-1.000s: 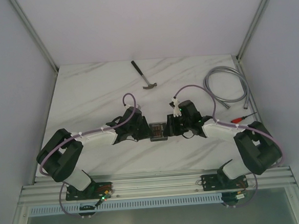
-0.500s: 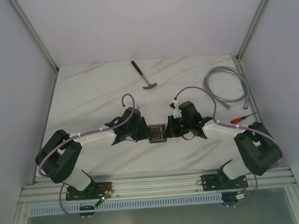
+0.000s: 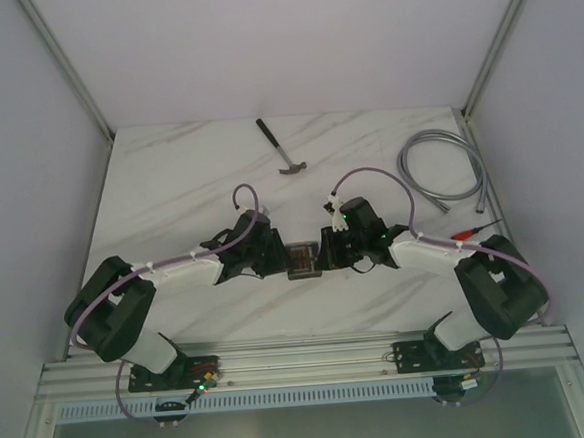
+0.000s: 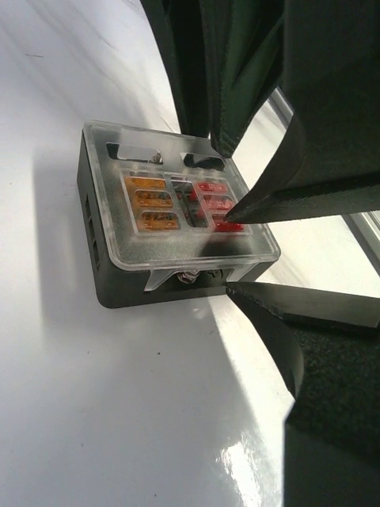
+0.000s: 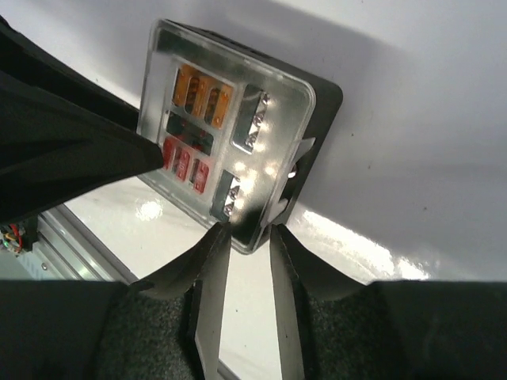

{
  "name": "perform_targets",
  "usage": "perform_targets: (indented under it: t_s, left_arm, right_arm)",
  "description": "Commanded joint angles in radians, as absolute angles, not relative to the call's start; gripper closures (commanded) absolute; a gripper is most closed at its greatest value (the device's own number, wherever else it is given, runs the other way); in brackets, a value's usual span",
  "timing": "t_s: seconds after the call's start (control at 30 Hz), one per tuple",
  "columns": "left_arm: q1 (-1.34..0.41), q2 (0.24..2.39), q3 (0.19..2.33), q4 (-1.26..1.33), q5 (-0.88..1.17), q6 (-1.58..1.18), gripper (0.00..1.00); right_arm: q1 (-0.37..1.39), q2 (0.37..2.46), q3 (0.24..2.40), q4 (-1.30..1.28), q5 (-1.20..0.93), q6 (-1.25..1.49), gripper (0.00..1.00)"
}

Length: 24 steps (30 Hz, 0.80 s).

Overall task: Snap on the fuse box
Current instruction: Close the fuse box cover on the fuse box base.

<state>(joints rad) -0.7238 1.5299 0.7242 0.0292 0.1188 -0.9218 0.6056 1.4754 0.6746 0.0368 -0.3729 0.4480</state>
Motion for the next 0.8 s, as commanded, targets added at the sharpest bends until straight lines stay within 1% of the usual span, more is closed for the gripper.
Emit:
perform_targets:
  t_s: [0.0, 0.17, 0.3, 0.4, 0.5, 0.63, 0.77]
  left_arm:
    - [-0.691, 1.508, 0.744, -0.03, 0.136, -0.874, 0.53]
    - [-0.641, 1.513, 0.804, -0.03, 0.138, -0.825, 0.48]
    - [-0.614, 1.566, 0.851, -0.029, 0.157, -0.798, 0.48]
    - [-0.611, 1.604, 0.878, -0.027, 0.168, -0.784, 0.49]
    - [-0.609, 1.635, 0.889, -0.027, 0.183, -0.779, 0.5]
    - [-0.608, 1.67, 0.88, -0.023, 0.212, -0.781, 0.52]
    - [-0.609, 1.695, 0.85, 0.001, 0.234, -0.788, 0.58]
  right_arm:
    - [0.602, 1.438, 0.709, -0.071, -0.308, 0.419, 0.66]
    - [0.541, 1.433, 0.745, 0.044, -0.401, 0.455, 0.6]
    - [0.51, 1.496, 0.77, 0.123, -0.457, 0.474, 0.59]
    - [0.503, 1.532, 0.787, 0.149, -0.457, 0.482, 0.59]
    - [0.5, 1.605, 0.803, 0.157, -0.455, 0.482, 0.59]
    - [0.499, 1.644, 0.802, 0.171, -0.455, 0.481, 0.62]
    - [0.499, 1.682, 0.795, 0.18, -0.481, 0.479, 0.66]
